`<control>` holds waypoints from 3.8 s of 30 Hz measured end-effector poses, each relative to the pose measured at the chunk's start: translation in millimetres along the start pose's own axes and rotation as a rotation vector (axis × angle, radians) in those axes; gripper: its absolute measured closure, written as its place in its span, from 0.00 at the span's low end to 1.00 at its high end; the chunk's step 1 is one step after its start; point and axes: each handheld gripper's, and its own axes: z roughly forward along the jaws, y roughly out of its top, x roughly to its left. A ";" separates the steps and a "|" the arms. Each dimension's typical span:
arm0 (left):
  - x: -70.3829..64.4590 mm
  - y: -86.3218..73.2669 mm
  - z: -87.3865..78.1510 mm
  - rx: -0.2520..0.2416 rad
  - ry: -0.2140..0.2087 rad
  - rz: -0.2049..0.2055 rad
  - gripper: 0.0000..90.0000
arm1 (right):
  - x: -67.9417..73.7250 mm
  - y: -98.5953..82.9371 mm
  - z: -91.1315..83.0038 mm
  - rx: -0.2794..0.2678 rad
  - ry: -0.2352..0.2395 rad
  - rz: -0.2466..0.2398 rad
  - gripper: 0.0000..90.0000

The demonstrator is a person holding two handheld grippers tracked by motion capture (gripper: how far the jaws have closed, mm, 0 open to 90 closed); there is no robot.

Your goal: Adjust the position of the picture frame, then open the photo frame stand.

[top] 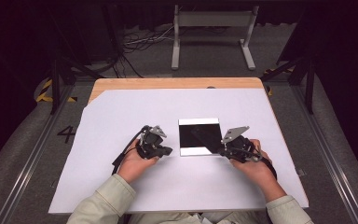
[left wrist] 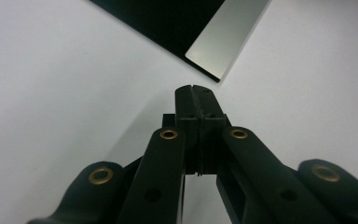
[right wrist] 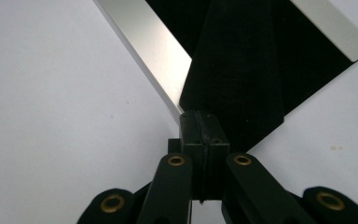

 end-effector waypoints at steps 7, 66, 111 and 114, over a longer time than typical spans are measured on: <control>4.1 -3.8 -20.0 -0.064 0.038 0.043 0.93 | -7.8 0.4 -25.9 -0.083 0.003 0.042 1.00; 23.5 -29.6 -56.7 -0.117 0.212 -0.006 0.67 | -25.8 1.7 6.4 0.231 0.048 0.083 0.94; 22.5 -28.8 -51.2 -0.129 0.187 0.004 0.64 | -20.6 10.7 -31.9 -0.258 -0.014 0.148 1.00; 22.3 -28.9 -51.8 -0.128 0.187 0.005 0.64 | -19.0 11.9 -31.4 -0.258 -0.015 0.139 1.00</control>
